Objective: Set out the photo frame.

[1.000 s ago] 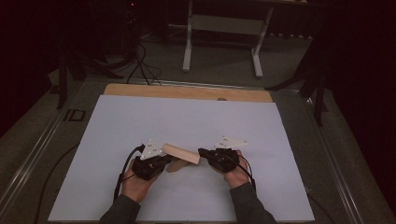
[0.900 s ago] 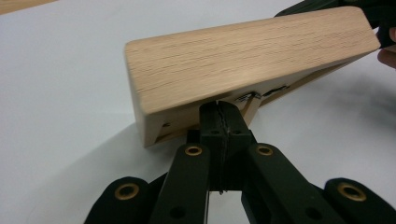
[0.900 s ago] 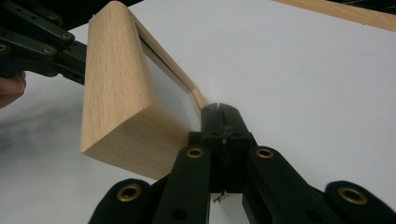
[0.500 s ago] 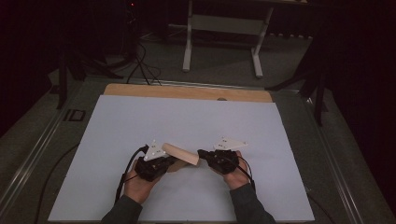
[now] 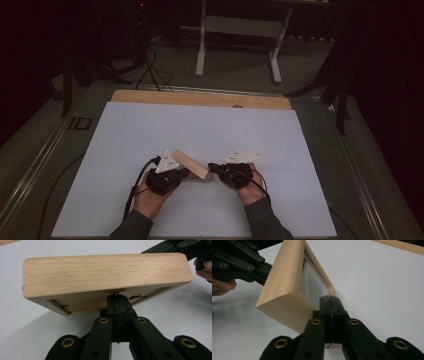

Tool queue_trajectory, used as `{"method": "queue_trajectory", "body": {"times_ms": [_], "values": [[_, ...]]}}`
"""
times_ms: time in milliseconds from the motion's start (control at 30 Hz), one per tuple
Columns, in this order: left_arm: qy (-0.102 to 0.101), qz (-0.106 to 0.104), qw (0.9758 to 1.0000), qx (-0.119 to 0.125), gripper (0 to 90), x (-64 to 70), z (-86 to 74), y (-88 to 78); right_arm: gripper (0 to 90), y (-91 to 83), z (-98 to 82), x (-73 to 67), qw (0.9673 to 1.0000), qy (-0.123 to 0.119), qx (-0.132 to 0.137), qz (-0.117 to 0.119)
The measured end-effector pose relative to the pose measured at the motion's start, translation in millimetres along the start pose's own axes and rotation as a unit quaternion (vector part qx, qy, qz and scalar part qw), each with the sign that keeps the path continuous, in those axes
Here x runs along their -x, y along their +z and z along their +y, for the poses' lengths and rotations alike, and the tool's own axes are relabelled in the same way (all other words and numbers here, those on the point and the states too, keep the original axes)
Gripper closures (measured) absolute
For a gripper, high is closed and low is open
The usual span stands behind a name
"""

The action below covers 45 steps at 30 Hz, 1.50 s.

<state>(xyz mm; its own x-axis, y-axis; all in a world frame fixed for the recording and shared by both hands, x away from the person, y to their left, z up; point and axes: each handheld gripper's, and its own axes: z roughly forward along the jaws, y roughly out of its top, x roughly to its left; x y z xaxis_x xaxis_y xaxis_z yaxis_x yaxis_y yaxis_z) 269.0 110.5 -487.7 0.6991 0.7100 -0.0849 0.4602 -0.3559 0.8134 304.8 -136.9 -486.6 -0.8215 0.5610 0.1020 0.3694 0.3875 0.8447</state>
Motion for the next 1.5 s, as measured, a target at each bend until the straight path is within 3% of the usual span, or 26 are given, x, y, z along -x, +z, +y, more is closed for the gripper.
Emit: {"method": "queue_trajectory", "body": {"times_ms": [1067,1500], "values": [[-0.008,0.001,0.9999,-0.008,89.7,-2.1,-4.9,3.9,89.8,4.6,1.8,-13.5,0.9997,-0.017,-0.006,0.014],[-0.023,-0.001,0.9997,-0.008,89.7,-6.2,-7.7,5.3,89.8,7.5,2.2,-19.7,0.9995,-0.022,-0.004,0.022]]}}
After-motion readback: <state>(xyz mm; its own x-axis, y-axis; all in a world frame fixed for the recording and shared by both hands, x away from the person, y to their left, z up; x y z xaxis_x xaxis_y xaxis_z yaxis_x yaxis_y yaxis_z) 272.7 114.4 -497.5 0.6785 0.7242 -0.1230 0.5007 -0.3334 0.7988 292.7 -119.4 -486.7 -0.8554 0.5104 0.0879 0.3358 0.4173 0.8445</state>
